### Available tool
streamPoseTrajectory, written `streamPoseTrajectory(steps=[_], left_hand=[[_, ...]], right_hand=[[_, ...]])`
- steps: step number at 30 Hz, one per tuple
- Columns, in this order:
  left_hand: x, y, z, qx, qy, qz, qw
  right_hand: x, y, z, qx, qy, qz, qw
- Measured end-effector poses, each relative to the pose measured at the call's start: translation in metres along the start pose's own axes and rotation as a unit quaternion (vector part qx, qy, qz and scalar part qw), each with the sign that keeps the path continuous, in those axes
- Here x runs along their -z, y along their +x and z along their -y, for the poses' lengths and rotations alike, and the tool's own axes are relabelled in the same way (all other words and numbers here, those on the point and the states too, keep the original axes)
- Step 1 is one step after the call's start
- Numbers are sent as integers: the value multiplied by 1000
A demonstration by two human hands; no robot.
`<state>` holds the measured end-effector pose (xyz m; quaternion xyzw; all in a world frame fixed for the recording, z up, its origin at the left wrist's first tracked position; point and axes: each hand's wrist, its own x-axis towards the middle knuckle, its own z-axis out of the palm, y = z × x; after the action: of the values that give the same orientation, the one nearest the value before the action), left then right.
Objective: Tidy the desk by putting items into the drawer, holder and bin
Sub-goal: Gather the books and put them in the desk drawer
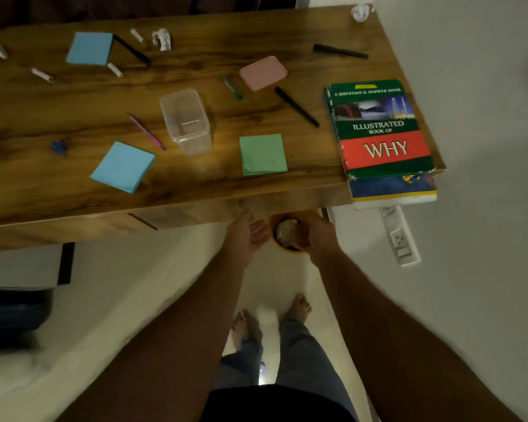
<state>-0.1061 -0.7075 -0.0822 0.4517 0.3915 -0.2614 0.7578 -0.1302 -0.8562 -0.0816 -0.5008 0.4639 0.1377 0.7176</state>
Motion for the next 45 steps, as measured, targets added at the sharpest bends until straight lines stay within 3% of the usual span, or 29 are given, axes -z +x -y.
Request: streamPoseTrajectory(steps=[8,14,21,34,41,43,45], left_hand=[[27,28,-6,-9,-270,-10,963],[30,50,-2,-17,-297,-26,954],[37,69,-2,-61,-265,7,962],[24,37,1,-108,-202,34,973],[31,11,31,-102,-185,-43,977],[39,2,35,-106,-130,-109,980],[48,-7,36,-136,-57,-207,967]], right_hand=[[-15,37,-3,-55,197,-2,979],[-32,65,-7,-82,285,10,955],[-34,92,-9,-16,354,71,932],[-20,90,-24,-22,327,92,940],[8,59,-50,-37,324,99,940],[16,50,-55,-28,253,46,966],[27,31,-57,75,32,-76,994]])
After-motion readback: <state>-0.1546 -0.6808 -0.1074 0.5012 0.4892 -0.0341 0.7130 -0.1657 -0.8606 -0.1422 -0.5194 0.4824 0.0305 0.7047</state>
